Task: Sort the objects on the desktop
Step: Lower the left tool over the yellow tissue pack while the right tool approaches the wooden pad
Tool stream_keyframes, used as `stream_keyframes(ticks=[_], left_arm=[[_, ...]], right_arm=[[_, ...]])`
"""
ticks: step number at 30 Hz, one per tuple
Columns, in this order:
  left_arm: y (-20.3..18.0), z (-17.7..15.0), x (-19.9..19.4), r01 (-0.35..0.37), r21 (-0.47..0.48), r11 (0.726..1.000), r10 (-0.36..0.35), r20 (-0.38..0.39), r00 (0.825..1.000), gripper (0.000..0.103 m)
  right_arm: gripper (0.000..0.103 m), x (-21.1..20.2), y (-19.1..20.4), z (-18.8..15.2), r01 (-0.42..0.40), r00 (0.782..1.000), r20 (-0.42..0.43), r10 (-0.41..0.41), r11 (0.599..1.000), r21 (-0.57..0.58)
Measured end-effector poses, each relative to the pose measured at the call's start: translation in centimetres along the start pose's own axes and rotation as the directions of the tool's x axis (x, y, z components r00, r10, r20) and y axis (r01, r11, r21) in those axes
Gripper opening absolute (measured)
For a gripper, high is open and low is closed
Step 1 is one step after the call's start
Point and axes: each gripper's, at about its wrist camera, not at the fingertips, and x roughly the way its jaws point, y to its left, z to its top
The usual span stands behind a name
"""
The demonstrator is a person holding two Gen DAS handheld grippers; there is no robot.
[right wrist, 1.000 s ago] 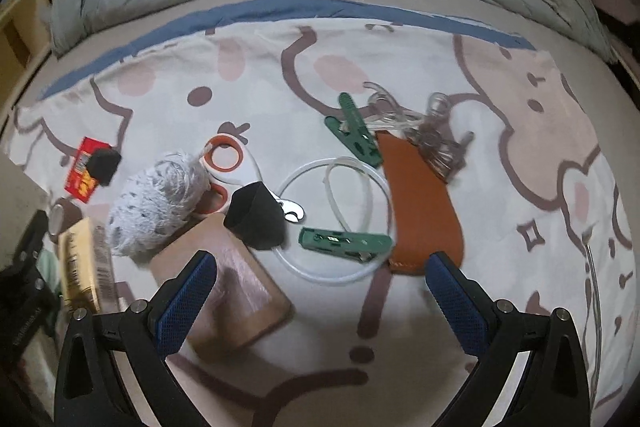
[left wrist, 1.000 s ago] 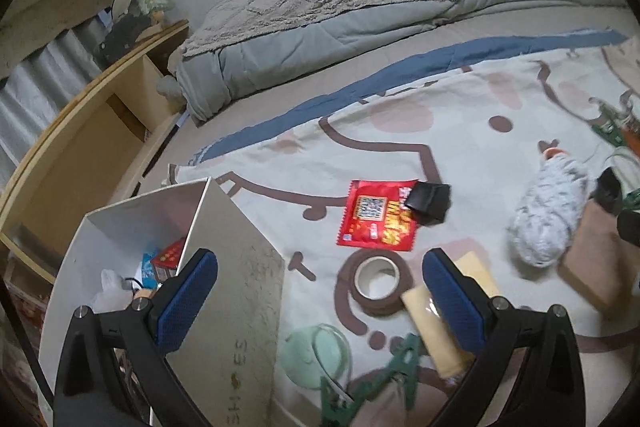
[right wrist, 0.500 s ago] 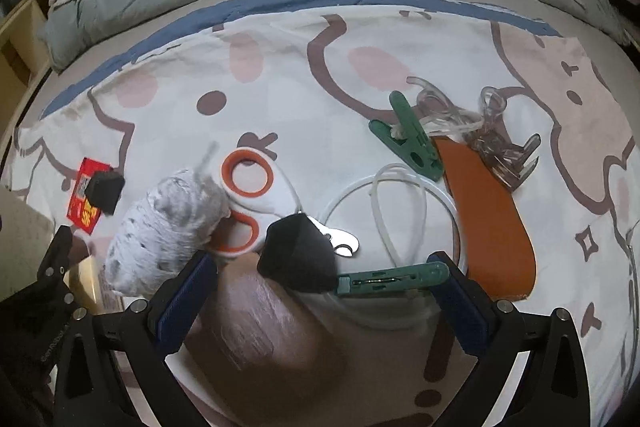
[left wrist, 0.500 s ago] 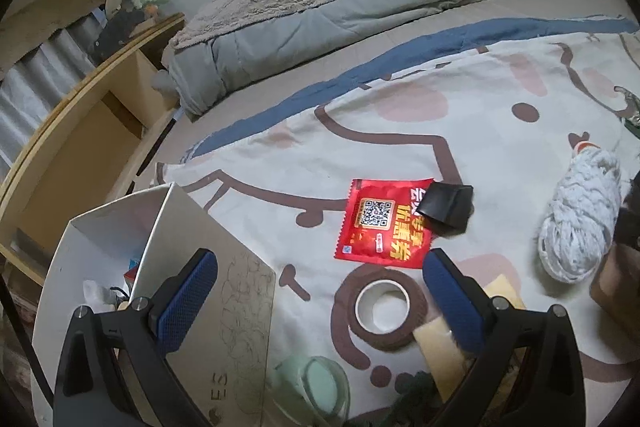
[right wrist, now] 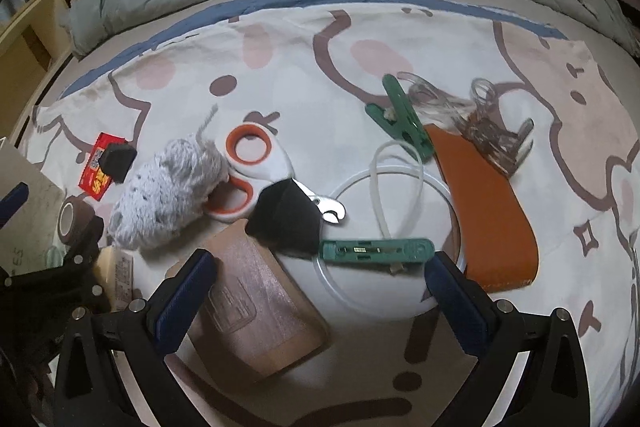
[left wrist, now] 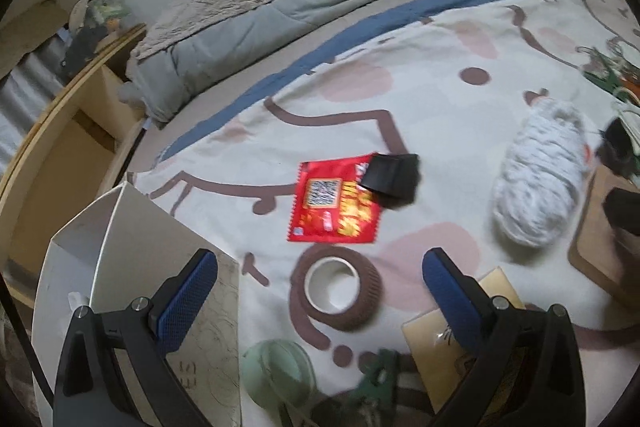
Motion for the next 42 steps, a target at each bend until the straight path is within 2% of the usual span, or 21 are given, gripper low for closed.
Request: stream_keyframes(ticks=[17,22,29,34,38,42], left_arm=[[-2.8,-3.0,-4.2,0.060,0.138,0.989,-0.062,0.012,0.998,0.103],[-3.0,-4.2,-5.3,0.105,0.133,0.985,-0.103,-0.022,0.994,0.103],[-3.4,-6.9,-7.4,0.205,0.117,0.972,-0.198,-0.067,0.978,0.103],[-4.3,-8.9,-9.7,0.190,0.152,0.970,-0.185,-0.045,0.982,0.103],[-4.0,-9.7,-11.8,0.196,0.091,0.976,-0.198,0.015,0.980,0.103],[-3.2,-10.9,-13.5,0.252,-0.077,0.965,-0.246,0.080,0.966,0.103]], right_arm=[[0.103,-2.6,-2.6,-4.2,-0.005,1.000,-0.017,0.004,0.999,-0.041],[0.103,-3.6,-4.1,-5.9,-0.013,0.999,-0.039,0.011,0.999,-0.039],[0.103,-4.8,-5.0,-8.2,-0.024,0.998,-0.058,0.020,0.997,-0.067],[0.103,-5.6,-4.7,-10.1,-0.030,0.999,-0.049,0.024,0.993,-0.115],[0.103,-6.3,-5.3,-11.0,-0.040,0.999,-0.006,0.039,0.994,-0.103],[0.103,-6.8,-5.8,-11.7,-0.034,0.999,0.014,0.036,0.995,-0.090]])
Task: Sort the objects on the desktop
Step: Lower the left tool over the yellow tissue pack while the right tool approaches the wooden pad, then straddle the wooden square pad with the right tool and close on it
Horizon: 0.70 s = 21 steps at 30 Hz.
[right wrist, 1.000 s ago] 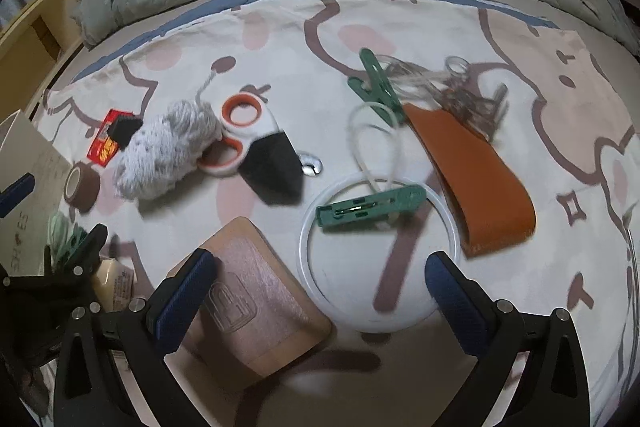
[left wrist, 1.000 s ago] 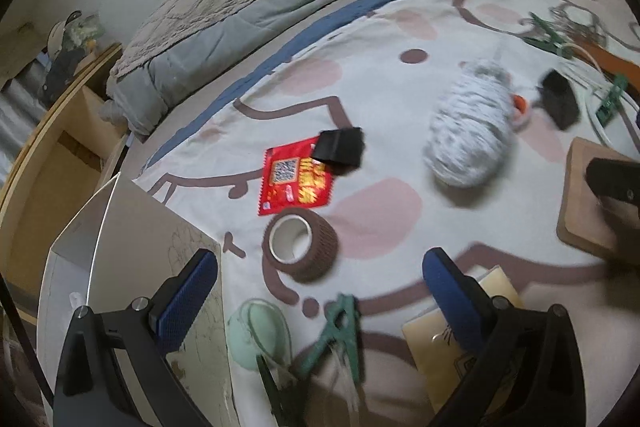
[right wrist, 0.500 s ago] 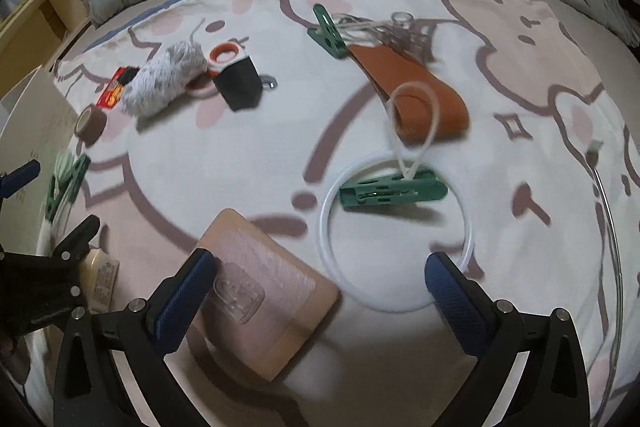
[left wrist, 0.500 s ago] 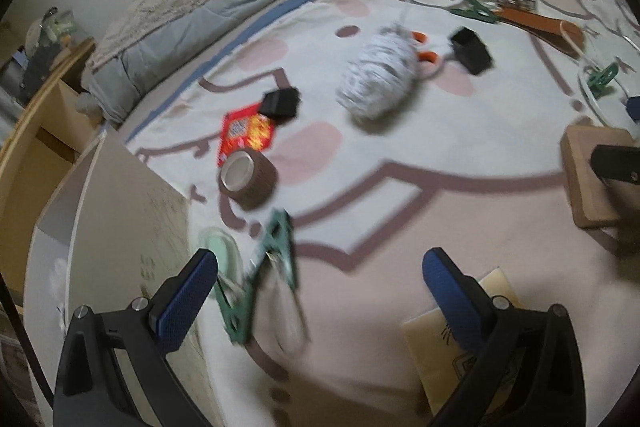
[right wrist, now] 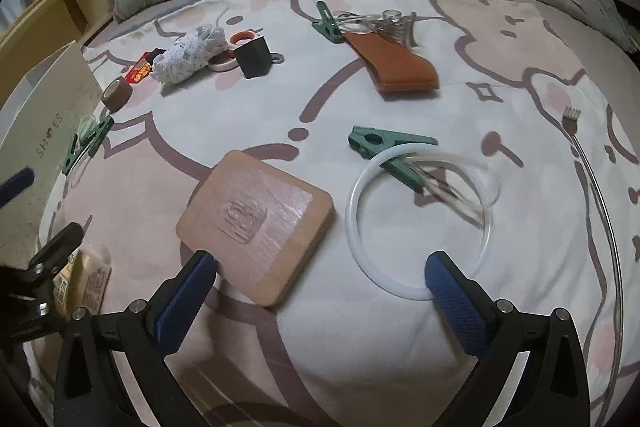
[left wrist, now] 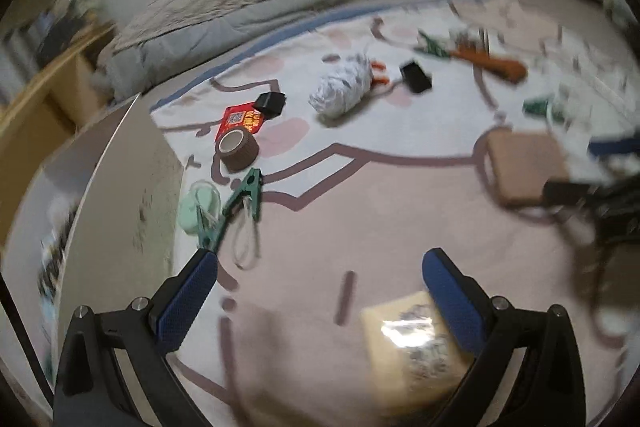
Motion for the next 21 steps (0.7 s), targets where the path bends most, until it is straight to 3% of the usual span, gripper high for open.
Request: stream_keyframes(ticks=[6,14,21], left_arm=[[0.0,-3.7,-0.7,0.084,-0.216,0.973,-0.082,0.017,0.996,0.103],[-0.6,-6.6,-2.3,0.151,-0.267,0.952,-0.140,0.060,0.988,0.103],[-0.1,-7.7,-0.9,0.163,-0.323,0.932,-0.171,0.002,0.985,0.103]], right_arm=[[0.103,-0.5,1.0,-1.4,0.028,1.000,-0.010,-0.029,0.995,-0.091],[0.103,-0.5,1.5,-2.5,0.049,0.999,-0.010,-0.051,0.987,-0.152],[0.103,-0.4,-0.3,-0.8,0.153,0.988,0.023,-0.151,0.976,-0.157]])
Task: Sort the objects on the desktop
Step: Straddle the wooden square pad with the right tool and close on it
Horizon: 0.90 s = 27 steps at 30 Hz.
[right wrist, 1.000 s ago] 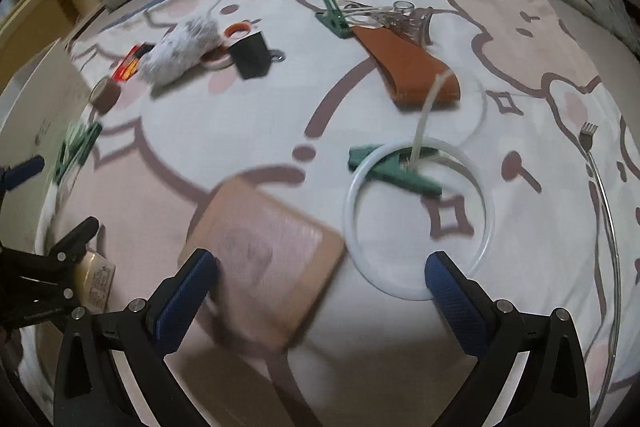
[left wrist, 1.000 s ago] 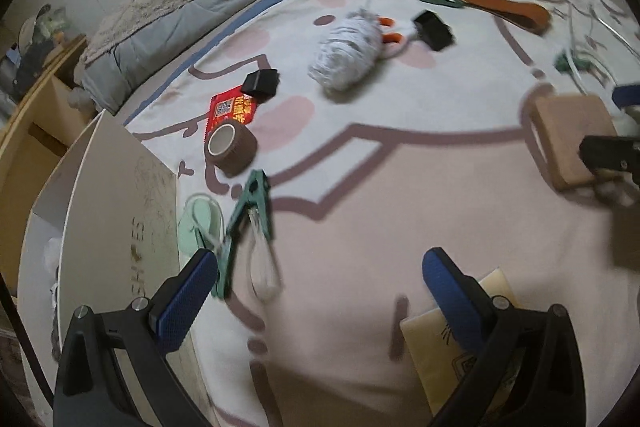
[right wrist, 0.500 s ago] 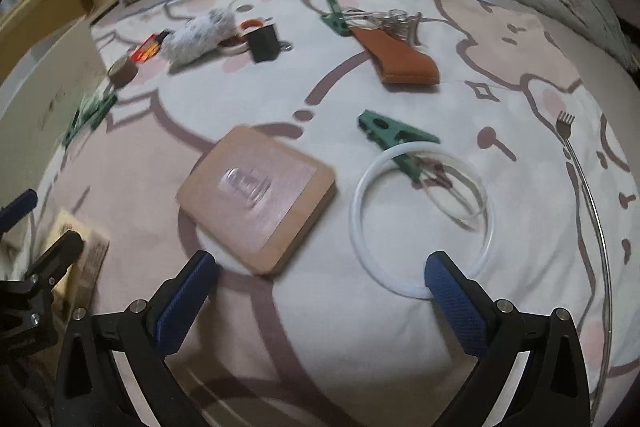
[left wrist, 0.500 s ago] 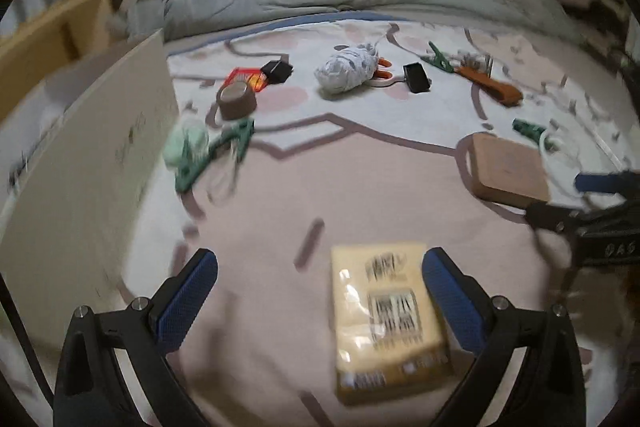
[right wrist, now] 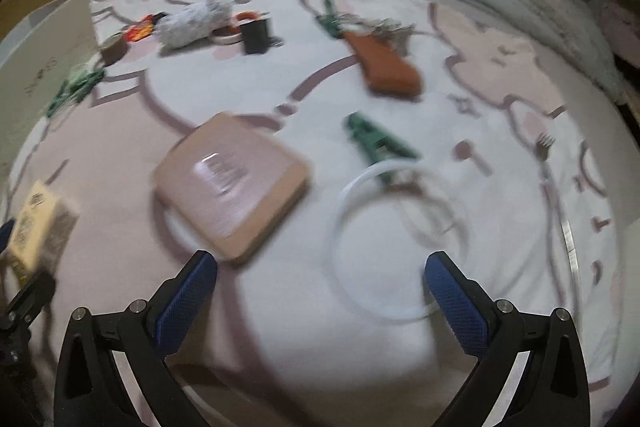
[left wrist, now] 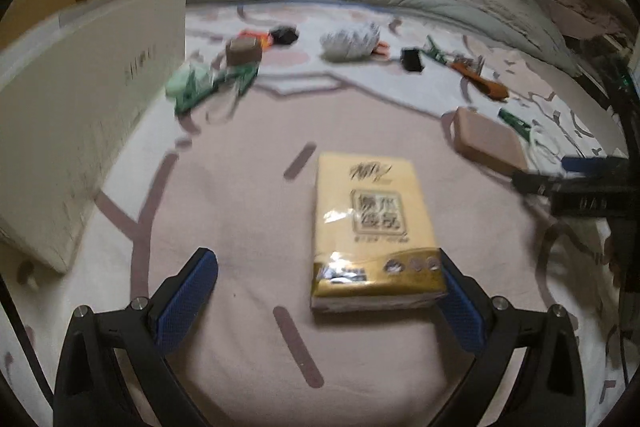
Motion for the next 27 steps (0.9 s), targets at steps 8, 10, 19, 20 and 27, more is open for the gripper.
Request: stream_keyframes(ticks=[8,10,19,20,27], left_arm=[[-0.6,-0.3,0.6,-0.032,0.025,0.999,0.032,-0.015,0.999,0.103],[-0.3,-0.3,0.7,-0.020,0.017,1.000,0.020,-0.017,1.000,0.103],[-0.1,-0.6,0.3,-0.018,0.012,1.000,0.018,0.023,1.000,0.100],[-0.2,-0.6,0.2,-0.020,0.014,1.000,0.020,0.028,0.999,0.099],[-0.5,-0.7,-0.1,-0.019,0.030,0.999,0.018,0.055,0.998,0.091]], right_arm=[[0.103,1.0,-3.6,0.7,0.048,0.998,-0.037,-0.044,0.991,0.128],[0.103,0.1,-3.3,0.8,0.032,0.999,0.002,-0.033,0.993,0.112],[0.103,-1.2,1.8,2.2,-0.089,0.995,0.044,0.089,0.996,0.004],[0.103,-0.9,2.2,2.4,-0.095,0.995,0.032,0.095,0.995,0.008],[0.103,0.6,3.1,3.5,-0.126,0.992,0.027,0.126,0.992,0.020]])
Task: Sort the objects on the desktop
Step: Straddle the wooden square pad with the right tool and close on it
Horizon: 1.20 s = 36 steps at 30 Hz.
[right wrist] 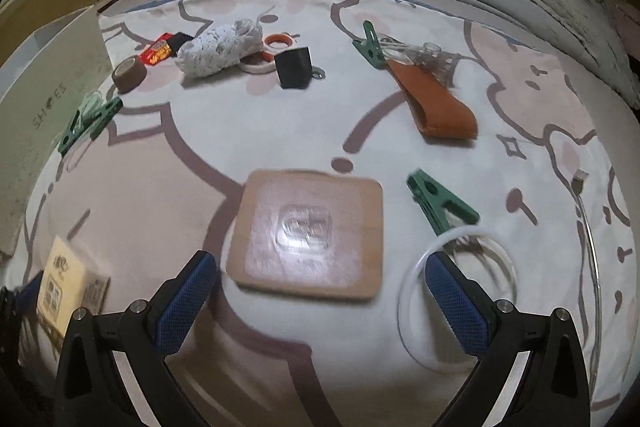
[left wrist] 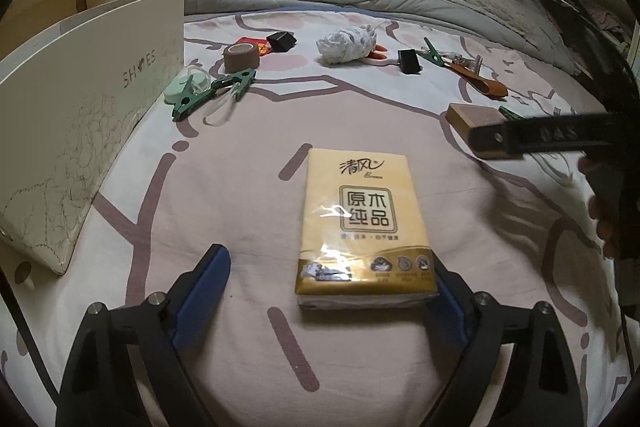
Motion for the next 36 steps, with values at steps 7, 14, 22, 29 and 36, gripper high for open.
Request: stream_keyframes(ticks=[7,14,22,29,36], left_arm=[[0.5,0.0,-0.2,0.034,-0.024,0.999,-0.034,0.014,0.999,0.091],[0.5,0.0,-0.3,0.040,-0.029,0.999,-0.040,0.016,0.999,0.091],[0.4,0.0,-0.2,0.036,-0.026,0.999,-0.036,0.014,0.999,0.091],[0.4,0.0,-0.2,0.034,-0.024,0.999,-0.034,0.013,0.999,0.091],[0.3,0.0,-0.1,0.036,-0.026,0.999,-0.035,0.007,0.999,0.091]], right_arm=[[0.103,0.1,0.0,1.4,-0.082,0.996,0.039,0.082,0.997,0.008],[0.103,-3.4,-0.9,3.2,-0.271,0.944,0.193,0.266,0.963,-0.004],[0.103,0.0,-1.4,2.8,-0.407,0.912,0.028,0.408,0.900,0.153],[0.103,0.5,-3.1,2.3,-0.315,0.949,0.025,0.315,0.934,0.169],[0.103,1.5,-3.1,1.2,-0.151,0.987,-0.040,0.155,0.984,0.097]])
